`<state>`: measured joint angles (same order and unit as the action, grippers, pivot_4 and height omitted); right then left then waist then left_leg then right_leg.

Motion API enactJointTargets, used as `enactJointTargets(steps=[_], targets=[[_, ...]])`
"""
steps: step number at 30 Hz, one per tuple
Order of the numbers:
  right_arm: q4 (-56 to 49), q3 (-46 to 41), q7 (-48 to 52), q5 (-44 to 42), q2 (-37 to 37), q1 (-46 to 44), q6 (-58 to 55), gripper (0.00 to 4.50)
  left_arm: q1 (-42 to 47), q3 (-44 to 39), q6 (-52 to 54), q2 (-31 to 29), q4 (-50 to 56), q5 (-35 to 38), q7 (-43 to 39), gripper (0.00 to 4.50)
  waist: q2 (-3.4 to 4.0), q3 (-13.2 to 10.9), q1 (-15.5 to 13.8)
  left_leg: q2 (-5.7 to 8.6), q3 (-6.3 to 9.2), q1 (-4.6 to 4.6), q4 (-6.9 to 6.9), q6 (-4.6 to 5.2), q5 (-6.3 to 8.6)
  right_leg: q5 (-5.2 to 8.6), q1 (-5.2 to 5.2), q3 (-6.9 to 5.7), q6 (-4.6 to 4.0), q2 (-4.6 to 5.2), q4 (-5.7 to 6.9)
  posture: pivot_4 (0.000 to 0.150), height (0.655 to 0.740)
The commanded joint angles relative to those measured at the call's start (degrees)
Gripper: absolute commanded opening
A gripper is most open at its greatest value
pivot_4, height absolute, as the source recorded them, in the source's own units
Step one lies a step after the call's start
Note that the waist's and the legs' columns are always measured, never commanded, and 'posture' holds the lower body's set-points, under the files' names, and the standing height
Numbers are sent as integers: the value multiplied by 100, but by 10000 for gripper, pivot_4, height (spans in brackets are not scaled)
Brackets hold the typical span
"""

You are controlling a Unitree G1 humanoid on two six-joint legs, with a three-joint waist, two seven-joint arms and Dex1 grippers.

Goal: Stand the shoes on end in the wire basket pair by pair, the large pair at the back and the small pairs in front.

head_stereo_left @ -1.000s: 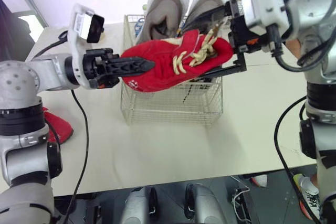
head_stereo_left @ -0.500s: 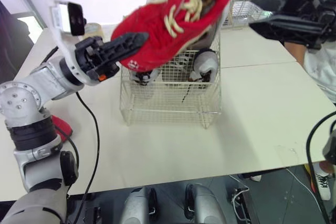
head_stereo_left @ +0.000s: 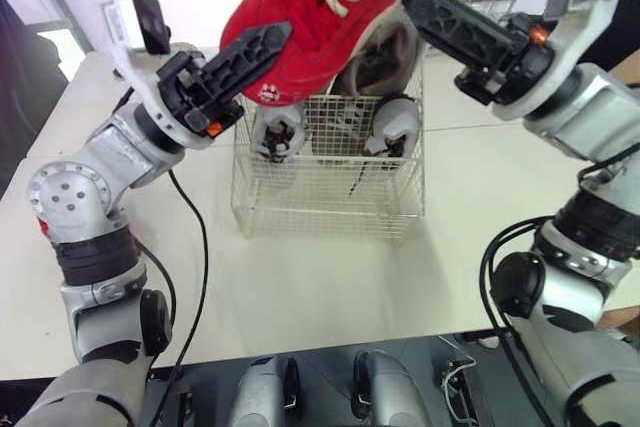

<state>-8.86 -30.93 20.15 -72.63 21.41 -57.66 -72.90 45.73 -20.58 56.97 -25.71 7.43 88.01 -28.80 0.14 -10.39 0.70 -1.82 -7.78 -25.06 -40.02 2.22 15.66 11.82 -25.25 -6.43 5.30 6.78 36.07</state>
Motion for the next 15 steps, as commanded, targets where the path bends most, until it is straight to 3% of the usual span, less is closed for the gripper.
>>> enactJointTargets(steps=[1, 15], targets=[[-204, 110, -347, -474, -130, -68, 374, 45000, 4, 115, -63, -21, 170, 38, -101, 2901, 0, 0, -1, 0, 0, 0, 0, 0, 0, 0, 0, 0, 0, 0, 0, 1500, 7400], [-61, 747, -534, -1901, 231, -76, 838, 45000, -138, 144, -410, 82, 106, 5, 132, 2901, 0, 0, -3, -3, 2, -1, 0, 2, 1, 0, 0, 0, 0, 0, -6, 1500, 7400]])
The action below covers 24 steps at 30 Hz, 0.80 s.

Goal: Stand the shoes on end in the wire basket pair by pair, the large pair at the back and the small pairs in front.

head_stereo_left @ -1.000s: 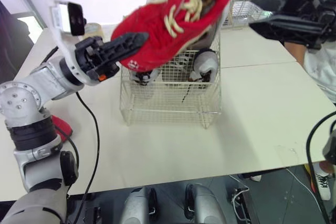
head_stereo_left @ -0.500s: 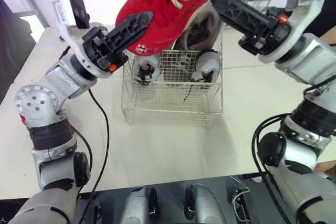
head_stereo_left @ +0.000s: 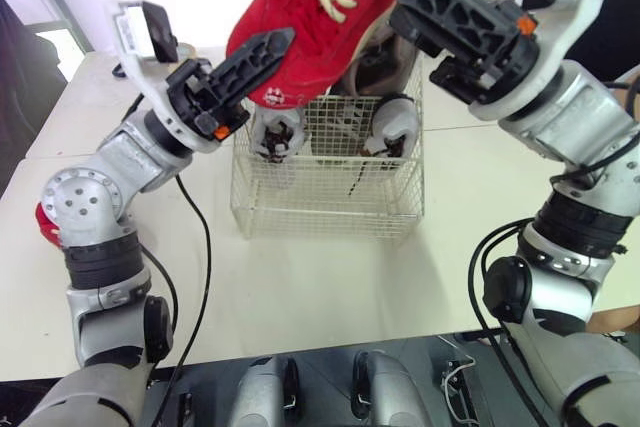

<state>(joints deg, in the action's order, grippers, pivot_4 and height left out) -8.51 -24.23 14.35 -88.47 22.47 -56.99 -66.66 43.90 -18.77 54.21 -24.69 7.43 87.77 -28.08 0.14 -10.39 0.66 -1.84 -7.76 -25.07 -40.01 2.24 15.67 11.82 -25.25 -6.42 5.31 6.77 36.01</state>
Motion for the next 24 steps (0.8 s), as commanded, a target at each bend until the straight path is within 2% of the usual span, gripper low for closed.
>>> enactJointTargets(steps=[1, 18, 21, 24], targets=[[-91, 128, 51, -336, 155, -141, 262, 45000, 44, -43, -150, -11, 83, 22, 68, 2901, 0, 0, 4, 0, 0, 0, 0, 0, 0, 0, 0, 0, 0, 0, -1, 1500, 7400], [9, 819, 330, 328, 203, -218, 923, 45000, 28, 216, -288, 237, 113, -256, -12, 2901, 0, 0, 1, -1, -1, 0, 0, 1, 1, 0, -1, 0, 0, 0, -5, 1500, 7400], [41, 859, 331, 507, 192, -227, 1035, 37466, 9, 274, -300, 253, 102, -335, -45, 2901, 0, 0, 0, -1, 0, 0, 0, 1, 1, 0, -1, 0, 0, 0, -8, 1500, 7400], [40, 858, 390, 588, 187, -241, 1110, 22959, 49, 325, -133, 228, -36, -210, 148, 2901, 0, 0, -1, -1, 0, 0, 0, 1, 1, 0, -1, 0, 0, 0, -10, 1500, 7400]])
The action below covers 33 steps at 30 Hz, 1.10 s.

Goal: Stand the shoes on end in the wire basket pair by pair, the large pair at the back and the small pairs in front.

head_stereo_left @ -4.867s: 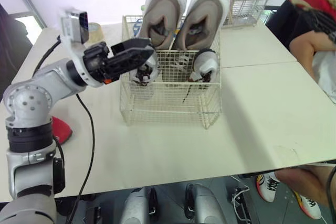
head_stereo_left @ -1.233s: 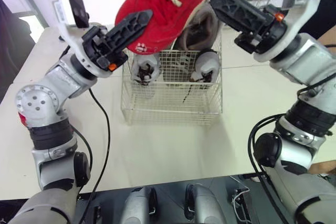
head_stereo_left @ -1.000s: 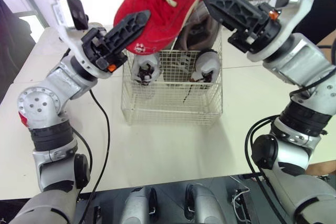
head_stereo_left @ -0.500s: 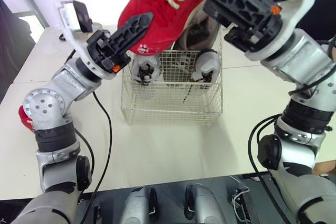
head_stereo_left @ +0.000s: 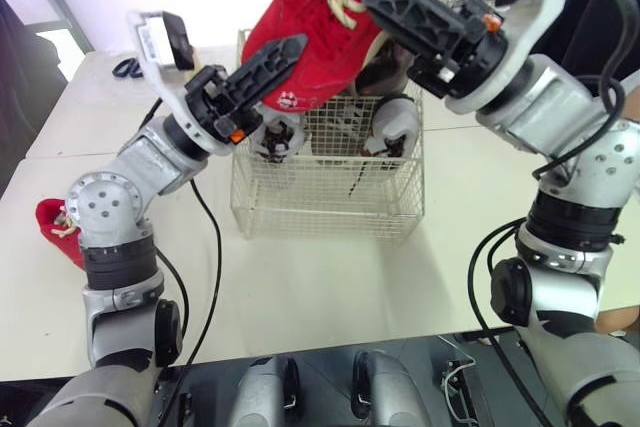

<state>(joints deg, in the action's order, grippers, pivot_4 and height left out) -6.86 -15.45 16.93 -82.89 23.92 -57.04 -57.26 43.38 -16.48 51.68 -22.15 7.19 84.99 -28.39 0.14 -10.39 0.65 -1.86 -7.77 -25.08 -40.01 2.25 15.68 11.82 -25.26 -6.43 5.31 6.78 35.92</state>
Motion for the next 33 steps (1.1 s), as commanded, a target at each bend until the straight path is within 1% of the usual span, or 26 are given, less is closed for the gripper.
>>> enactJointTargets(steps=[1, 2, 3, 4, 5, 6, 7, 8, 11, 12, 14, 17, 21, 25, 29, 31, 33], targets=[[-141, -28, 169, 23, 46, -239, 184, 18381, 134, 113, 229, -75, -100, 122, 254, 2901, 0, 0, -1, 0, 0, 0, 0, 0, 0, 0, 0, 0, 0, 0, 0, 1500, 7400], [-153, -31, 201, 20, 48, -242, 191, 13555, 147, 121, 283, -116, -135, 127, 240, 2901, 0, 0, 1, 0, 0, 0, 0, 0, 0, 0, 0, 0, 0, 0, 0, 1500, 7400], [-145, -31, 228, 31, 47, -255, 196, 9646, 166, 123, 309, -143, -162, 115, 210, 2901, 0, 0, 2, -1, 0, 0, 0, 0, 0, 0, 0, 0, 0, 0, 0, 1500, 7400], [-134, -30, 238, 44, 46, -271, 201, 6439, 176, 127, 325, -165, -168, 93, 223, 7805, 0, 0, 1, -1, 0, 0, 0, 0, 0, 0, -1, 0, 0, 0, 0, 1500, 7400], [-123, -27, 240, 55, 45, -284, 205, 5919, 184, 124, 337, -168, -170, 99, 245, 12952, 0, 0, 2, -1, 1, 0, 0, 0, 0, 0, -1, 0, 0, 0, 0, 1500, 7400], [-112, -20, 246, 73, 43, -297, 211, 5917, 193, 113, 355, -163, -179, 149, 269, 16146, 0, 0, 4, -1, 0, 0, 1, 0, 0, 0, -1, 0, 0, 0, 0, 1500, 7400], [-97, -8, 252, 107, 51, -323, 218, 5916, 203, 101, 390, -169, -180, 215, 300, 21594, 0, 0, 3, -1, 0, 0, 1, 0, 0, 0, -1, 0, 0, 0, 0, 1500, 7400], [-84, 9, 247, 165, 71, -351, 221, 5915, 210, 86, 421, -175, -171, 272, 328, 25794, 0, 0, 2, -1, 0, 0, 1, 0, 0, 0, -1, 0, 0, 0, 0, 1500, 7400], [-24, -16, 224, 215, 140, -455, 197, 5912, 142, 41, 558, -308, 9, 441, 402, 41577, 1, 0, 6, -1, 0, -1, 1, 0, 0, 0, -2, 0, 0, 0, 0, 1500, 7400], [-22, -30, 250, 255, 220, -475, 168, 5912, 76, -7, 620, -406, 136, 554, 419, 44561, 0, -1, 5, -2, 1, -1, 2, 0, 0, 0, -3, 0, 0, 0, 0, 1500, 7400], [-22, -20, 365, 384, 436, -493, 93, 5912, -55, -103, 707, -600, 345, 809, 453, 44561, 0, -1, 4, -3, 1, -2, 3, 1, 0, 0, -3, 0, 0, 0, 0, 1500, 7400], [0, 103, 892, 709, 1014, -547, -39, 5912, -291, -334, 764, -1064, 498, 1251, 543, 44561, 1, -1, 6, -3, 1, -6, 4, 3, 2, 0, -5, 0, 0, 2, -5, 1500, 7400], [36, 495, 2217, 1460, 2132, -598, -113, 5912, -437, -705, 865, -1892, 276, 1790, 657, 44561, 1, -3, 3, -4, 1, -8, 4, 3, 2, 1, -11, 0, -1, 2, -7, 1500, 7400], [81, 880, 3520, 2111, 3027, -610, 16, 5912, -522, -862, 974, -2573, 61, 1813, 485, 44561, 1, -3, 2, -3, 1, -10, 6, 9, 7, 1, -9, 0, -1, 3, -19, 1500, 7400], [-163, 1312, 4656, 2853, 3529, -307, 521, 5912, -597, -870, 949, -2798, -71, 1597, 269, 44561, 1, -3, -2, -3, 0, -11, 8, 9, 9, 1, -7, -1, -1, 2, -36, 1500, 7400], [-239, 1471, 4964, 3220, 3556, -120, 867, 5912, -632, -850, 882, -2743, -53, 1546, 240, 44561, 0, -3, 1, -3, 0, -13, 9, 9, 9, 1, -6, -1, 0, 2, -41, 1500, 7400], [-240, 1589, 5039, 3586, 3418, 10, 1238, 5912, -668, -804, 813, -2640, 30, 1487, 246, 44561, 0, -3, 3, -3, -2, -15, 8, 9, 9, 0, -7, -1, 0, 3, -44, 1500, 7400]])
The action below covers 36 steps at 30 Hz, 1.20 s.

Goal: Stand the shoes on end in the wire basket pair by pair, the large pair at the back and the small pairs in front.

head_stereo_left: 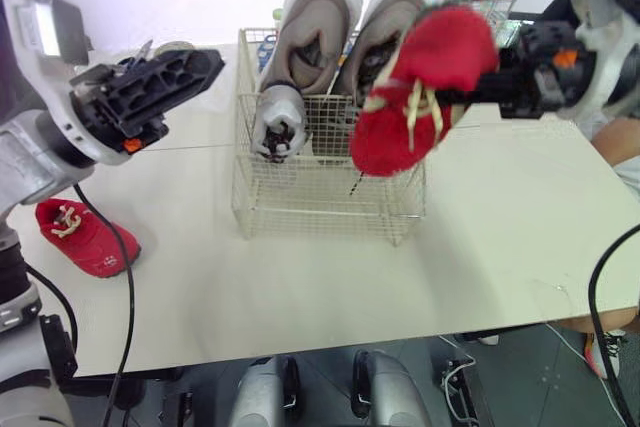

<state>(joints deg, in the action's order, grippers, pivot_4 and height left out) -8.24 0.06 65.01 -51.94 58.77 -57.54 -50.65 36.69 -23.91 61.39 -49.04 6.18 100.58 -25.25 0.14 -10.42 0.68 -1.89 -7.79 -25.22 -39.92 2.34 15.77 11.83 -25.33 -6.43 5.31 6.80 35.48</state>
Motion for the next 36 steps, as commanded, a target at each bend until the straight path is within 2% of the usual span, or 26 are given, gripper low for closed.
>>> enactJointTargets(steps=[1, 7, 18, 25, 26, 32, 36], targets=[[-122, 121, 300, 677, -105, 147, 755, 5912, -11, -37, -188, 105, 178, -90, -53, 44561, 0, 0, -2, 0, 0, -2, 0, 0, 0, 0, -1, 0, 0, 0, -1, 1500, 7400], [-125, 445, 440, 1626, -494, 620, 1766, 5912, -89, 23, -310, 327, 381, -115, 44, 44561, -1, -1, -5, 1, -1, -4, -1, -2, -1, 0, -1, -1, 1, 0, -2, 1500, 7400], [-83, 940, 784, 2709, -631, 1318, 2532, 5912, -109, 139, -378, 465, 563, -246, 98, 44561, -1, -1, -11, 2, 0, -3, -3, -3, -2, 0, 2, -3, 1, 0, -2, 1500, 7400], [83, 952, 707, 3014, -853, 1504, 2727, 5912, -77, 239, -472, 581, 600, -390, 111, 44561, -3, 0, 3, 2, 0, 5, -3, -6, -4, 0, 8, -3, 1, -3, 1, 1500, 7400], [126, 965, 722, 3089, -841, 1522, 2786, 16231, -61, 258, -485, 599, 599, -417, 114, 45000, -3, 0, 4, 1, 0, 8, -3, -6, -5, 0, 11, -3, 1, -4, 1, 1500, 7400], [-143, 710, 876, 2906, -566, 1473, 2390, 44439, -9, 286, -482, 642, 571, -552, 56, 45000, -2, 0, 0, 1, 0, 10, -5, -6, -5, -1, 15, -2, 0, -3, 1, 1500, 7400], [-409, 488, 983, 2696, -315, 1465, 2053, 44439, -39, 267, -468, 610, 568, -610, 1, 45000, -2, 0, -22, 1, 2, 9, -5, -6, -5, 0, 15, -2, 0, -3, -1, 1500, 7400]])
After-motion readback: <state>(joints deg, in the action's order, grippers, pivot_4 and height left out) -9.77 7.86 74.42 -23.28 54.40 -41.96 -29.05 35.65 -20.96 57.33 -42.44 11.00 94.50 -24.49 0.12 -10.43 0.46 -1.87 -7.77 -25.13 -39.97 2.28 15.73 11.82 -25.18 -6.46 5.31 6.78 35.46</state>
